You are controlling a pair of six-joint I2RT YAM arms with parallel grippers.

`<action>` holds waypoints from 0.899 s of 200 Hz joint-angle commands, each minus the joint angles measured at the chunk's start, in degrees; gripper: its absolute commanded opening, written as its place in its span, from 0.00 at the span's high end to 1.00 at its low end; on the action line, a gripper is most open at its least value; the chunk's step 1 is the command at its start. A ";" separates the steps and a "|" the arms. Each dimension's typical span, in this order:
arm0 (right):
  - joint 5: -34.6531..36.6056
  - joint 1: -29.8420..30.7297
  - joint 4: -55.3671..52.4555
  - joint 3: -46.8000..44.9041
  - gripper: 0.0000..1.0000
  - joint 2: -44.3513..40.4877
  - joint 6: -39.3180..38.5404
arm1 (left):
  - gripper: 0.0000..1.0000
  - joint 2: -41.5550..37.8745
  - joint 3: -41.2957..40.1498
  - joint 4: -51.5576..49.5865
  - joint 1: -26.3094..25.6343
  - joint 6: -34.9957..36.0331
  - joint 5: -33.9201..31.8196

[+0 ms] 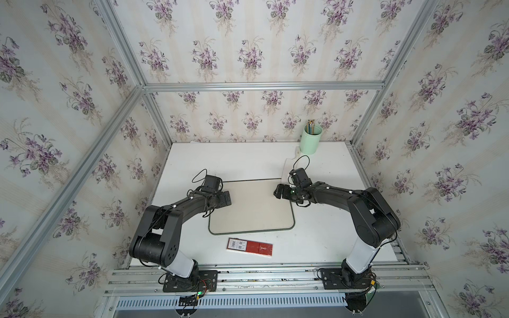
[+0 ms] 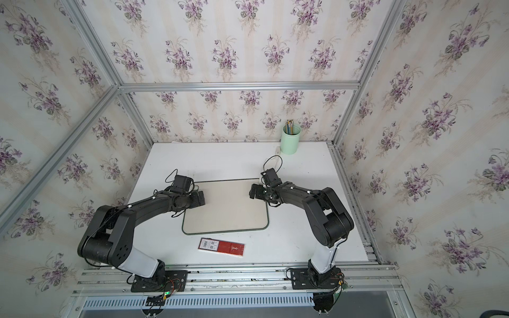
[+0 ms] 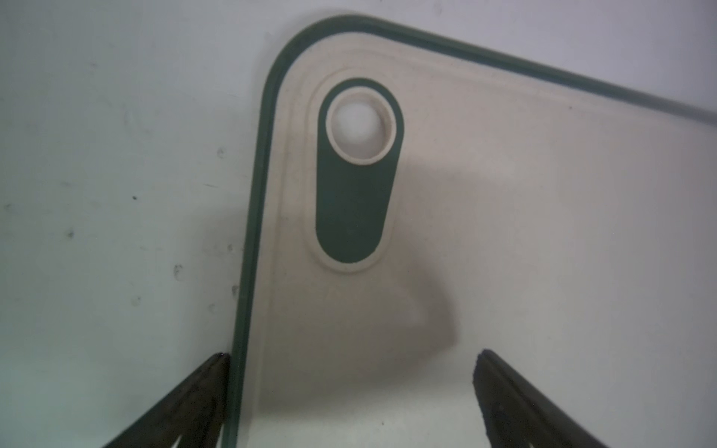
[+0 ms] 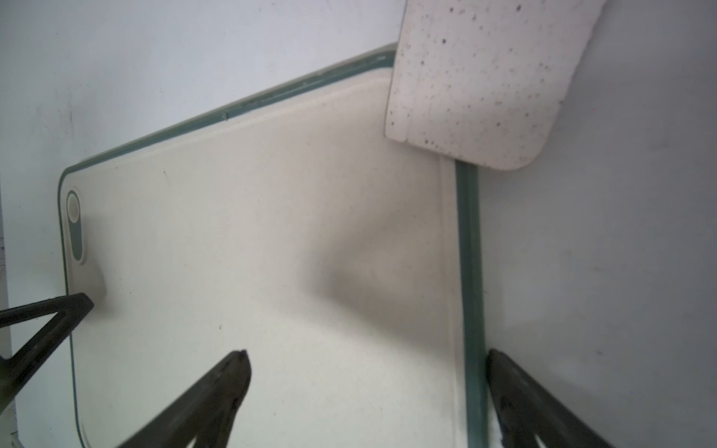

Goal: Align the knife with the edge of the cutting board
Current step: Adjust the work surface at the center of the board.

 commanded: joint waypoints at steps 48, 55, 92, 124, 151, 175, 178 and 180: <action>-5.65 4.23 -3.10 3.19 0.03 3.18 3.31 | 0.00 6.44 6.12 0.06 1.18 1.26 5.70; -5.41 4.22 -3.15 2.92 0.03 2.77 3.31 | 0.00 6.75 6.43 0.21 1.30 1.41 5.96; -0.15 4.14 -5.60 3.50 0.02 0.69 1.81 | 0.01 7.42 7.51 0.11 1.88 1.87 6.80; 6.92 3.74 -10.81 9.38 0.00 -0.03 -2.72 | 0.01 6.22 7.53 -0.37 2.75 2.23 6.25; 12.27 1.90 -15.71 15.42 0.00 -0.08 -5.09 | 0.01 4.66 7.31 -0.71 3.89 2.32 6.24; 16.97 -2.28 -17.79 20.27 0.00 1.43 -5.77 | 0.01 2.53 6.64 -1.49 4.45 2.39 5.68; 17.55 -2.80 -18.02 20.99 0.00 1.83 -5.58 | 0.01 1.98 6.39 -1.59 4.47 2.33 5.47; 18.10 -3.17 -18.08 21.49 0.00 2.16 -5.46 | 0.01 1.67 6.20 -1.65 4.47 2.25 5.38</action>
